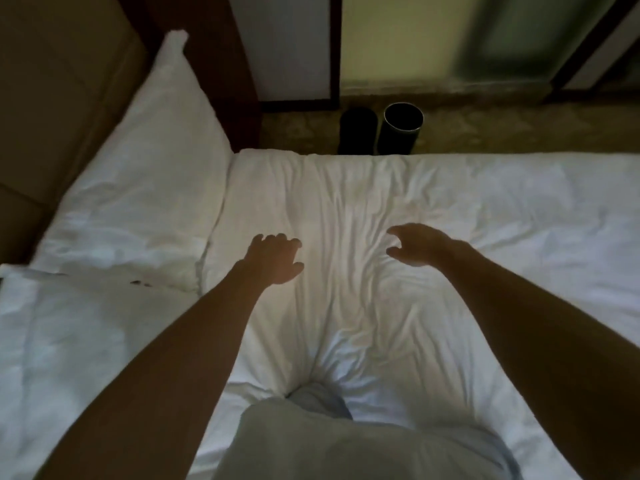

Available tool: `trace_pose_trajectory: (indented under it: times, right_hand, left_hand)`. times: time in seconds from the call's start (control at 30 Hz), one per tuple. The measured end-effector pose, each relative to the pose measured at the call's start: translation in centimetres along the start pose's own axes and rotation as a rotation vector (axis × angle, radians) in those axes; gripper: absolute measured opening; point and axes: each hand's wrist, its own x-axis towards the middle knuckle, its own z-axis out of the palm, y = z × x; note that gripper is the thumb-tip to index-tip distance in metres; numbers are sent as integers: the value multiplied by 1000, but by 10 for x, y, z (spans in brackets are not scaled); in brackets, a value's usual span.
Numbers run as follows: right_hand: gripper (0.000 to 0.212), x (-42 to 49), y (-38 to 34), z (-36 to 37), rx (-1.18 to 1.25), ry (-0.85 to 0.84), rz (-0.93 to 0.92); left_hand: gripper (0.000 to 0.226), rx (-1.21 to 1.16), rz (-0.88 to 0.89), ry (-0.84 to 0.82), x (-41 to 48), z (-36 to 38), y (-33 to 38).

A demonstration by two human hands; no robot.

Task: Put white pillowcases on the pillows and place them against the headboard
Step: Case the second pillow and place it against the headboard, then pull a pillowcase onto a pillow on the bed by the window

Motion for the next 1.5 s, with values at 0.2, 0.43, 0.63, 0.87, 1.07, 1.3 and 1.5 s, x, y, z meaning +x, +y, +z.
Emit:
trace_pose_trajectory:
  times: [0.2, 0.43, 0.63, 0.87, 1.07, 1.3, 1.5]
  right_hand:
    - [54, -49, 133, 78, 85, -55, -12]
    - [57, -74, 234, 157, 107, -328, -103]
    - [55, -109, 271, 202, 6, -535, -149]
    - [53, -158, 289, 258, 1, -526, -171]
    - [48, -226, 290, 335, 183, -363, -81]
    - [52, -354, 247, 383, 187, -175, -190]
    - [44, -418, 204, 387, -57, -361, -399]
  left_hand:
    - [54, -188, -188, -83, -39, 78, 108]
    - [54, -530, -552, -243, -106, 192, 223]
    - [50, -690, -767, -215, -178, 244, 298]
    - [52, -812, -849, -300, -262, 300, 340]
    - [38, -988, -851, -16, -326, 356, 383]
    - [22, -1672, -1152, 94, -489, 446, 490]
    - [15, -1887, -1447, 293, -612, 486, 589]
